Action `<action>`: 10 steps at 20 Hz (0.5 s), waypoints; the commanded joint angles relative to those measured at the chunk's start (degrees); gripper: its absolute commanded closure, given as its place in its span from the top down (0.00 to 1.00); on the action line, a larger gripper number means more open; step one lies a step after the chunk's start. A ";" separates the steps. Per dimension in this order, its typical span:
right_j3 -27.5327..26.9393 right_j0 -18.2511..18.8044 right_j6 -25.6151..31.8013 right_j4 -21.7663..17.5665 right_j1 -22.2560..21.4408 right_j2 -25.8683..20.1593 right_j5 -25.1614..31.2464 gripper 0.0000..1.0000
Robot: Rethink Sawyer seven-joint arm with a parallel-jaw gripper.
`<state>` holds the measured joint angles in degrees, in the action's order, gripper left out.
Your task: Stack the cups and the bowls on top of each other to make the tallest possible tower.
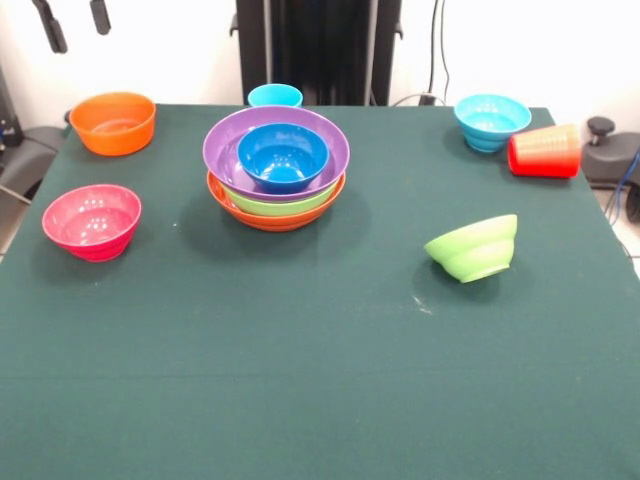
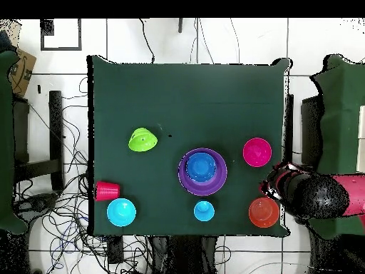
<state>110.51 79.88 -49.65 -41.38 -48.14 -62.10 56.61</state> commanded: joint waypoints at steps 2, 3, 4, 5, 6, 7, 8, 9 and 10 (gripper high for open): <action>-1.96 -4.69 14.58 -7.42 6.62 3.15 0.94 1.00; -2.00 -4.56 14.64 -7.48 6.87 3.13 0.95 1.00; -2.02 -4.52 14.56 -7.73 7.02 3.27 1.01 1.00; -2.01 -4.14 14.90 -7.86 7.12 3.23 1.05 1.00; -2.30 -4.21 15.19 -8.10 7.26 3.42 1.57 1.00; -2.58 -4.29 15.47 -8.34 7.41 3.60 2.10 1.00; -2.95 -4.38 15.88 -8.95 7.64 3.87 2.46 1.00; -3.27 -3.82 16.86 -9.34 8.08 3.97 2.49 1.00; -3.65 -3.80 17.29 -10.12 8.60 4.29 2.34 1.00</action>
<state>110.07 78.64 -49.65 -44.97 -43.29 -61.35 56.61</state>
